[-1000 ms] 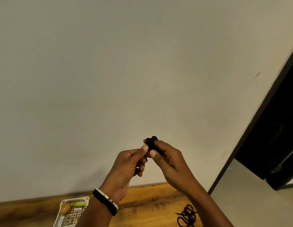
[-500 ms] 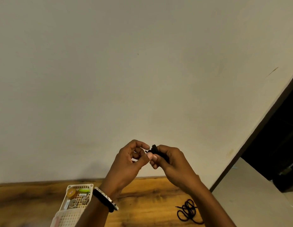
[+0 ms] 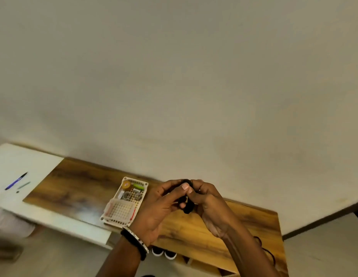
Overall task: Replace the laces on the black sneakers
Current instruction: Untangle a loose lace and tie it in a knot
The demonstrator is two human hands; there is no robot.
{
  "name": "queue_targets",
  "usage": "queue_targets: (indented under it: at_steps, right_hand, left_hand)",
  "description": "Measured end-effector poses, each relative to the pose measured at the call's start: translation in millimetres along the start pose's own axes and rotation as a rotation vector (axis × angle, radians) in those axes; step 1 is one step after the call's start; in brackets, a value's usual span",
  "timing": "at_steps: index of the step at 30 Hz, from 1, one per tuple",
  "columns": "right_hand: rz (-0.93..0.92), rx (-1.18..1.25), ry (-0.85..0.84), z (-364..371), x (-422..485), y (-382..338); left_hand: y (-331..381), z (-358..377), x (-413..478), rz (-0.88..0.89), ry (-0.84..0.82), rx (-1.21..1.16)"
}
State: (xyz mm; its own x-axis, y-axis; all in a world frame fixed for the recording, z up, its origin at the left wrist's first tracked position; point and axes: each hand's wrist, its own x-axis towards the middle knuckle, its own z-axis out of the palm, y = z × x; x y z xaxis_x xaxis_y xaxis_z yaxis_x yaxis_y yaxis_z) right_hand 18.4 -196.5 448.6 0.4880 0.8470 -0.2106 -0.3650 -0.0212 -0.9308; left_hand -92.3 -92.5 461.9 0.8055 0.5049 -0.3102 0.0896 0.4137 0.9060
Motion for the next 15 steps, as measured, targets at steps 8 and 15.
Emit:
queue_targets:
  at_steps: [8,15]
  right_hand:
    - [0.150,-0.141,-0.001,49,74,43]
    - [0.355,-0.209,0.107,103,159,110]
  left_hand:
    - [-5,-84,30,-0.105,0.238,-0.106]
    - [-22,-194,90,-0.316,0.267,-0.093]
